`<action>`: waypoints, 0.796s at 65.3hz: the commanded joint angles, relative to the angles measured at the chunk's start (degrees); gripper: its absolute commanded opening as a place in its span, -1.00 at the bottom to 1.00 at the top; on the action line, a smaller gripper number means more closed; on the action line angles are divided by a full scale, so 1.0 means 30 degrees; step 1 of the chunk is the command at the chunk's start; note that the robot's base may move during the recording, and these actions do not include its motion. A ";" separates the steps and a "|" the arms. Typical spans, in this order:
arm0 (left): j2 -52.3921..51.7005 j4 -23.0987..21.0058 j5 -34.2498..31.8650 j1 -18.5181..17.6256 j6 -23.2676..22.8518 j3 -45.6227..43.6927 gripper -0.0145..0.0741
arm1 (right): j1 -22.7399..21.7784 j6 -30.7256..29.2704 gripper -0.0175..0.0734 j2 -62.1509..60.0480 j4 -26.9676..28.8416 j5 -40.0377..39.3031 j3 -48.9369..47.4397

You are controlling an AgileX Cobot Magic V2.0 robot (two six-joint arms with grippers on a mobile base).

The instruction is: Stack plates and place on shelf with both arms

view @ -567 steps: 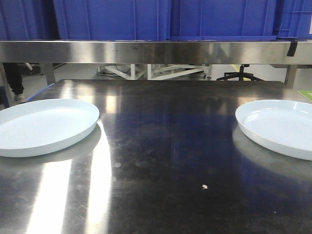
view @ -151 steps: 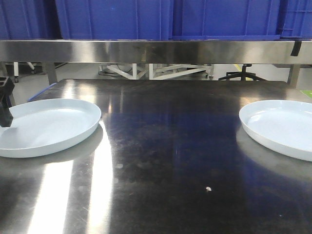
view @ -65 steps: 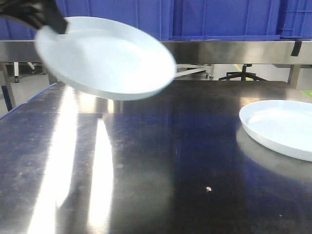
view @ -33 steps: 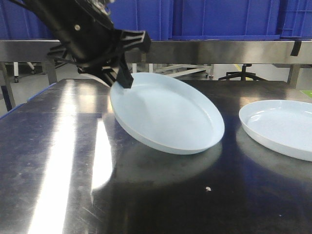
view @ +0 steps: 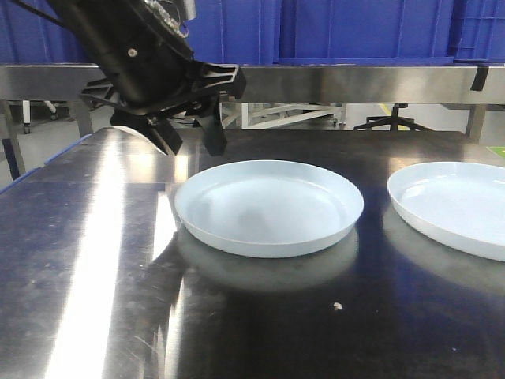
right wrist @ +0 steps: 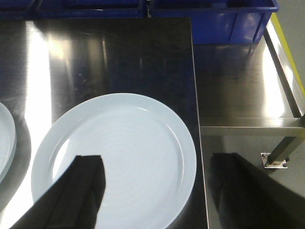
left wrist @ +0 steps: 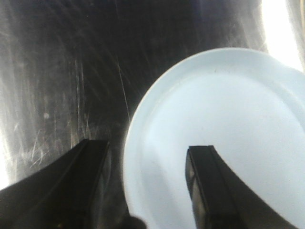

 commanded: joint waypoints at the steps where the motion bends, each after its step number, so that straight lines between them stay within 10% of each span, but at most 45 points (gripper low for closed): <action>1: -0.1540 0.0803 0.0344 -0.0130 -0.0088 -0.1090 0.14 | -0.0131 -0.0107 0.61 -0.0055 -0.0173 -0.1404 -0.0732; 10: -0.3392 0.1553 0.0403 0.0379 -0.0088 -0.1091 -0.52 | -0.0131 -0.0107 0.61 -0.0055 -0.0173 -0.1440 -0.0732; 52: -1.9911 0.1930 -0.4498 1.0167 -0.0162 0.7164 -0.48 | -0.0131 -0.0107 0.61 -0.0055 -0.0173 -0.1420 -0.0732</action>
